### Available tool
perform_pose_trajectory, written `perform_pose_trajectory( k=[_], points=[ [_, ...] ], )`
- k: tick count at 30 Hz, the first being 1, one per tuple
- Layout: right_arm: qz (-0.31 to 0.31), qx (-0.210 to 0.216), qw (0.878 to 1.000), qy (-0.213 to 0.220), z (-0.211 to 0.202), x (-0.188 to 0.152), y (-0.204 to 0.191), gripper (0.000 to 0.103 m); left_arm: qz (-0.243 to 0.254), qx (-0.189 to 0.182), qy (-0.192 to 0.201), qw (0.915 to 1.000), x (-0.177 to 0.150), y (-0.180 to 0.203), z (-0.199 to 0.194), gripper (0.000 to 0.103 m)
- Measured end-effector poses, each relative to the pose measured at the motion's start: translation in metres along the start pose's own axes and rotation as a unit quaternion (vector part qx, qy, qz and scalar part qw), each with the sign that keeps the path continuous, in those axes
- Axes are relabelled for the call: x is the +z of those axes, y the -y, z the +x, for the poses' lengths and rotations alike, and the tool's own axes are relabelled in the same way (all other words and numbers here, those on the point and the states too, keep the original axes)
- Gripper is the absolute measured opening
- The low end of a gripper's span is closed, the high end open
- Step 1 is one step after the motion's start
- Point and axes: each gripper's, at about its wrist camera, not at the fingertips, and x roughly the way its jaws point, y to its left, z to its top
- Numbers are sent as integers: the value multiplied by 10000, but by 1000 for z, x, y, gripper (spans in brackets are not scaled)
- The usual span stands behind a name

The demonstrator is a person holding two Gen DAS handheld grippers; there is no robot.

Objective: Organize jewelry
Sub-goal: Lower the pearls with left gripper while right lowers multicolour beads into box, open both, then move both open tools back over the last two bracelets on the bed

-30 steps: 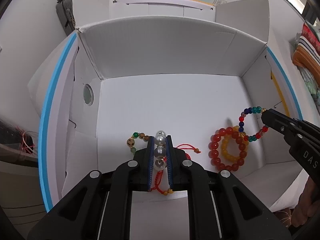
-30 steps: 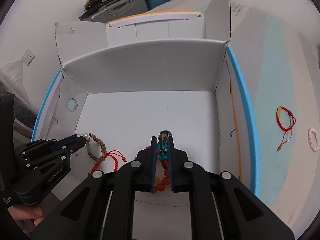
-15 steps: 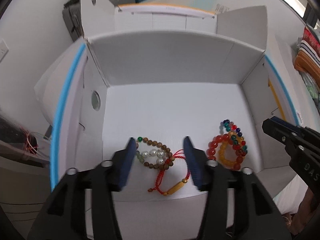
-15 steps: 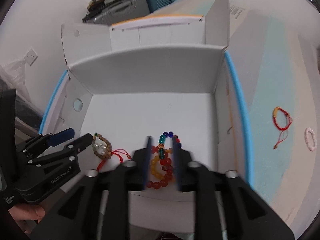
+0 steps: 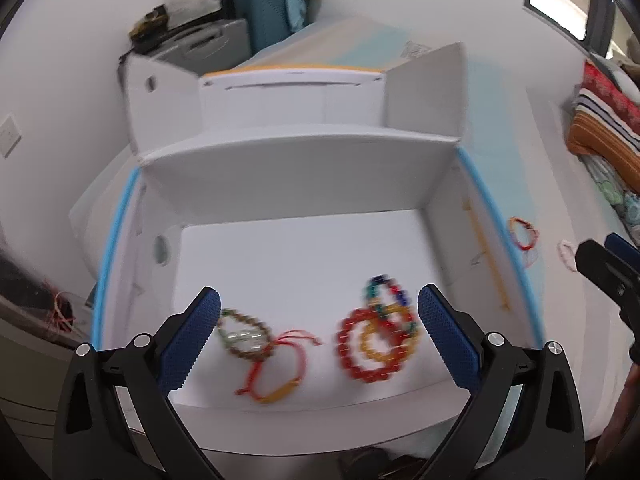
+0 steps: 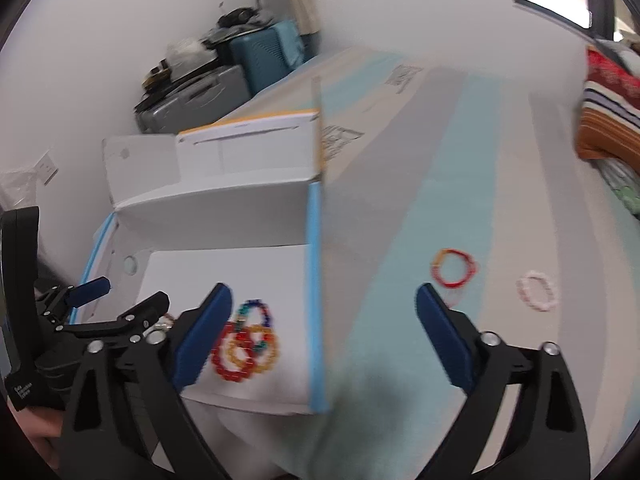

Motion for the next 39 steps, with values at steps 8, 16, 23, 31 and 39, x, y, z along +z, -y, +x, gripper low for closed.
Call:
perform_pose_trajectory(
  k=[8,16,23,31,39],
  points=[
    [474,-522,9975,105,-22,-5,92,95,456,-495,294,9973,14,92,-7,97],
    [948,-993,9905,16,-15,-15,195,95,915,-917,438,9906,27,192,10,97],
    [1234,-1143,9855,-238,22,-27,270,95,1175,-1079,293,9868,36,263,66,97],
    [1409,-1114,9818,-619,84,-39,313,91,925,-842,70,9921,47,283,144,97],
    [1480,-1123,9783,-912,132,-49,333,79,841,-527,-181,9949,41,280,200,94]
  ],
)
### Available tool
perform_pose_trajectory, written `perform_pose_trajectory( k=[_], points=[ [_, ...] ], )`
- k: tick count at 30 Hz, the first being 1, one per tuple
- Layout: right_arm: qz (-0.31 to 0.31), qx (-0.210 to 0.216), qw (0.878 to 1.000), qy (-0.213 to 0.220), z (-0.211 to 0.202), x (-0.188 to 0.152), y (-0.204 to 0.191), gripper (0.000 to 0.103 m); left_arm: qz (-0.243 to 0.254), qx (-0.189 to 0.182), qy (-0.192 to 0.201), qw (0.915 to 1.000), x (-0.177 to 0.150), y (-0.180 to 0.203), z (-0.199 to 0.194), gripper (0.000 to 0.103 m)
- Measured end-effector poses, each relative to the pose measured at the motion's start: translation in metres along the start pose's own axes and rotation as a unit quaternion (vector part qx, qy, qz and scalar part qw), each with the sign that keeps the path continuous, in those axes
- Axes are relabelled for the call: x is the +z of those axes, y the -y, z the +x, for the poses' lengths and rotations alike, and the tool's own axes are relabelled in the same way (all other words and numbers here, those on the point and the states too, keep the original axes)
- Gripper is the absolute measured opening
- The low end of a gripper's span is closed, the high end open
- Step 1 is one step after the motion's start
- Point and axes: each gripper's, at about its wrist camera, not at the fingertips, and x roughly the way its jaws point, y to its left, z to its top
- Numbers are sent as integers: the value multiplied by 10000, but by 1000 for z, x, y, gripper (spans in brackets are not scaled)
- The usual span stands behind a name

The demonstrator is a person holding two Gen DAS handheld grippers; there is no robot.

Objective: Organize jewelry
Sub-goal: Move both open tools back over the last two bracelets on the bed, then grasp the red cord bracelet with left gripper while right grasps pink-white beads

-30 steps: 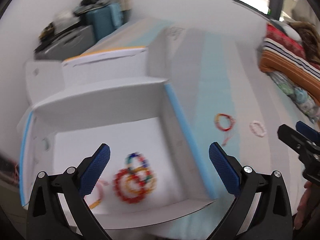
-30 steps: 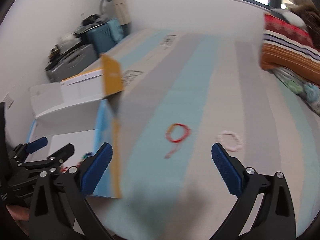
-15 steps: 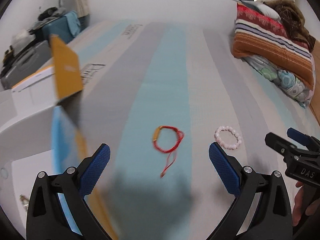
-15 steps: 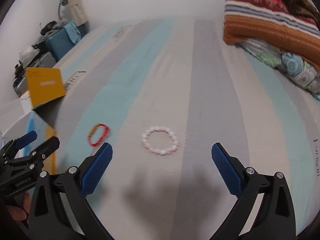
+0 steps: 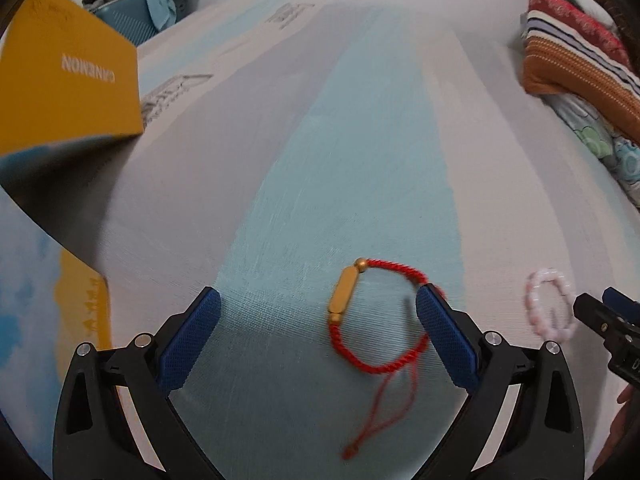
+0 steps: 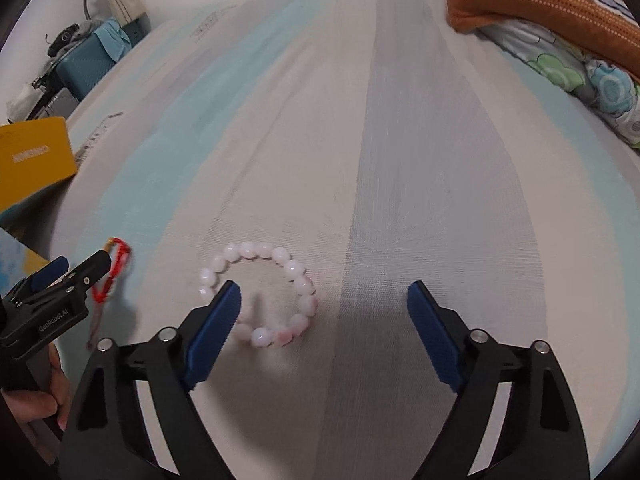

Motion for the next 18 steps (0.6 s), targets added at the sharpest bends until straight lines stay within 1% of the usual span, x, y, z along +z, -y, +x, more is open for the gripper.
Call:
perform_pose_trajectory(
  k=[3,5,7,8,10,11,13,14,16,17,18],
  points=[
    [-11,-60,9999,-93,14,0,2,73,28,60,-26,10000,-4,-3,10,91],
    [-63,-135,9999,-37,19,-2,2,71,84,124,7,9999,-6,-2,12,89],
    [-47,-205,9998,39,20,-5,2,64,95,115,12,9999,-5,-2,11,74],
    [-46,-235,9997,69,20,-6,2,63,104,115,10,9999,-6,-1,10,69],
    [-120,-287,9994,129,19,-8,-1,52,140,117,1,9998,-5,0,9,58],
    [-162,-303,9993,154,18,-9,-2,49,154,118,1,9998,-6,0,8,55],
    [-216,-297,9992,168,18,-10,-4,40,196,125,3,9997,-7,2,8,46],
    [-227,-289,9992,177,18,-10,-4,37,217,135,3,9997,-8,2,8,43],
    [-259,-259,9991,190,16,-12,-6,25,201,113,-29,9997,-10,3,6,26],
    [-277,-254,9991,195,16,-12,-8,21,208,83,-56,9997,-11,4,5,21],
    [-303,-232,9991,193,14,-14,-9,15,213,53,-88,9997,-10,4,4,12]
  ],
)
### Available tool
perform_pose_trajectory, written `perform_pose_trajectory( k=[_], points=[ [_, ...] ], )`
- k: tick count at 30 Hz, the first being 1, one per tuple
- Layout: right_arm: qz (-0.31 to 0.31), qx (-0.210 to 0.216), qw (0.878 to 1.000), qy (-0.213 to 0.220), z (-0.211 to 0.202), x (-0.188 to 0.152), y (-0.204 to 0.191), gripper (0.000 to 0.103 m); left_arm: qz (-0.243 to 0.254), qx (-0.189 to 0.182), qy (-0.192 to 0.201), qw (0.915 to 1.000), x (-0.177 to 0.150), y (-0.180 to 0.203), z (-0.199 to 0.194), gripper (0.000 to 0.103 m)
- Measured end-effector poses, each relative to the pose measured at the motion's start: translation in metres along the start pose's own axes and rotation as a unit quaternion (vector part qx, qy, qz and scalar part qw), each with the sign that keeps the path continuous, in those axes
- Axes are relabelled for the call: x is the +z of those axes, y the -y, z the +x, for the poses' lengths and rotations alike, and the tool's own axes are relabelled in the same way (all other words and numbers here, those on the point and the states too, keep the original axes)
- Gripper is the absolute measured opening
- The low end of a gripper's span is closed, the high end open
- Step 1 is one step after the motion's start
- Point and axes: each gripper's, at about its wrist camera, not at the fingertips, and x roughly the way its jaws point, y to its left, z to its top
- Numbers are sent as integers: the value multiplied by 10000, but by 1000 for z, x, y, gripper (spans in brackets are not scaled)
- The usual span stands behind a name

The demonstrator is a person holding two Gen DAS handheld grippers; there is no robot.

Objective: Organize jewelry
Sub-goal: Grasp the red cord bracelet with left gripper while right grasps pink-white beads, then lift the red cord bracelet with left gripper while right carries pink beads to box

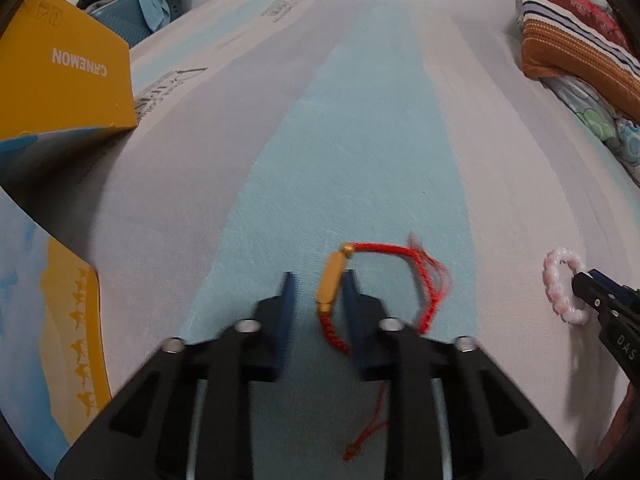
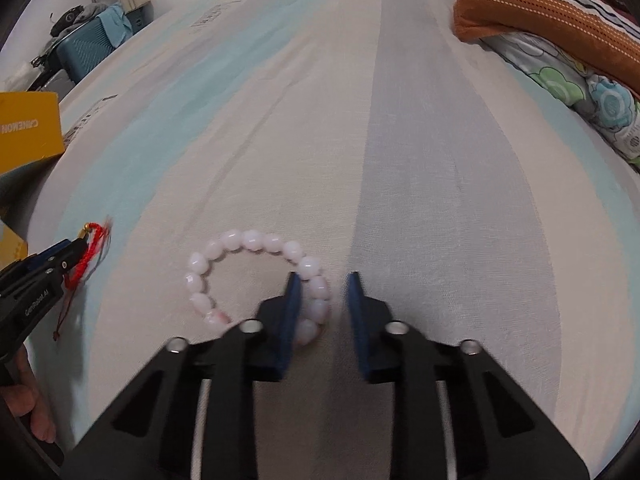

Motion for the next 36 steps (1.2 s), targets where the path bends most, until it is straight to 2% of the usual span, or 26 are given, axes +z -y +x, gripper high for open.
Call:
perform_pose_trajectory(
  k=[3,12,25,36],
  points=[
    [29,101,9999,-5,-6,-3,-1,9,13,-98,-78,9999,-1,-1,-4,8],
    [282,411,9987,124,-40,-2,2,9,-33,-338,-101,9994,-8,-4,-33,8],
    [319,527,9973,390,-97,-13,-7,9,221,-434,10,9988,-22,-2,-89,8],
    [185,525,9971,519,-147,-34,-33,9,428,-497,57,9978,-42,-7,-136,8]
  ],
)
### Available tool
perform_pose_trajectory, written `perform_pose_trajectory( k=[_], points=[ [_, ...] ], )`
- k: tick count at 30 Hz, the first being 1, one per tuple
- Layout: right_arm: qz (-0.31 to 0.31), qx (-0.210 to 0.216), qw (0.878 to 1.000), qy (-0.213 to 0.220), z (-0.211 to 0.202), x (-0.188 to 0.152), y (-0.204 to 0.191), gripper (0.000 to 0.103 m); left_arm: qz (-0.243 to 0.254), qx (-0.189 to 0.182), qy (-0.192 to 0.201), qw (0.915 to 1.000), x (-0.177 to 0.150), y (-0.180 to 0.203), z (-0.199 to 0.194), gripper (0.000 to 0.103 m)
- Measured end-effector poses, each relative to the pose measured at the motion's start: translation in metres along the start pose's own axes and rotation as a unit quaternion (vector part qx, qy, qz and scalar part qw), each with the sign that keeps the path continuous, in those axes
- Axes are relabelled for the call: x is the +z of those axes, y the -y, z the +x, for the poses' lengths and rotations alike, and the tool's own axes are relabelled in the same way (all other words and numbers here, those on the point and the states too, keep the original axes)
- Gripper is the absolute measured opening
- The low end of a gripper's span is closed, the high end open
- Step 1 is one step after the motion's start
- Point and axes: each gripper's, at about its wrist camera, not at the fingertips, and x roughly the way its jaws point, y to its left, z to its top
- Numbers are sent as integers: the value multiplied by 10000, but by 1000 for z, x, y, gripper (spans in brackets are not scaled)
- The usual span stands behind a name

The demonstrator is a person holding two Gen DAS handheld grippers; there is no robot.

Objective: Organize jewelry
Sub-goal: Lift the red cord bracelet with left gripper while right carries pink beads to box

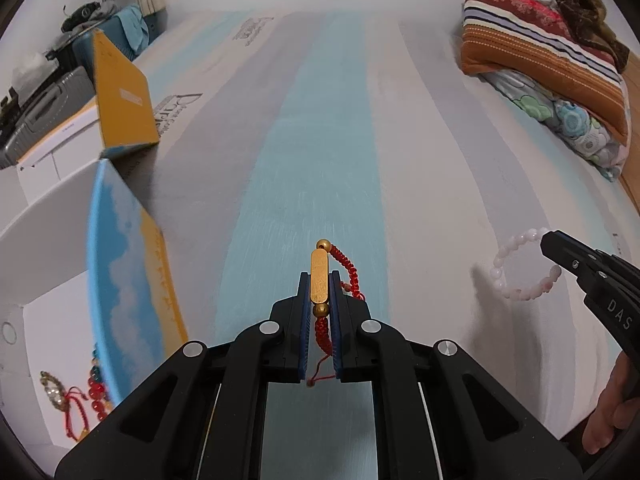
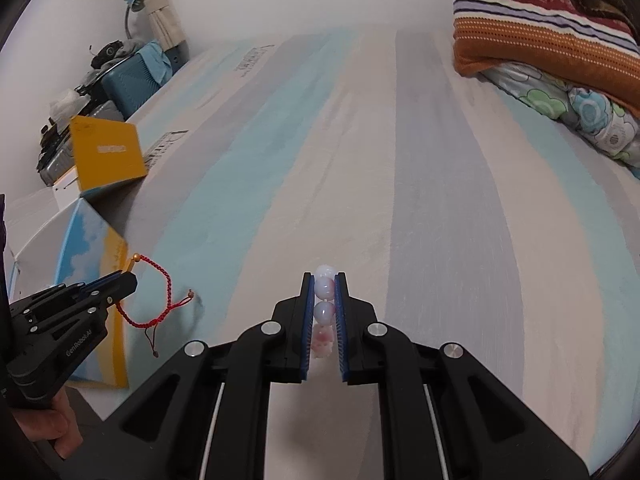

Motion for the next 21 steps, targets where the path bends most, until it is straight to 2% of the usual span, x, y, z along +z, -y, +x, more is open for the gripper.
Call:
perform_pose_trajectory(
  k=[9,21],
  points=[
    [-95,64,9998,131,-34,-11,-34,9,8,-15,221,9998,-12,-18,-45,8],
    [-409,395,9976,395,-65,1,-120,9,-187,104,556,9982,-15,-83,-103,8]
  ],
)
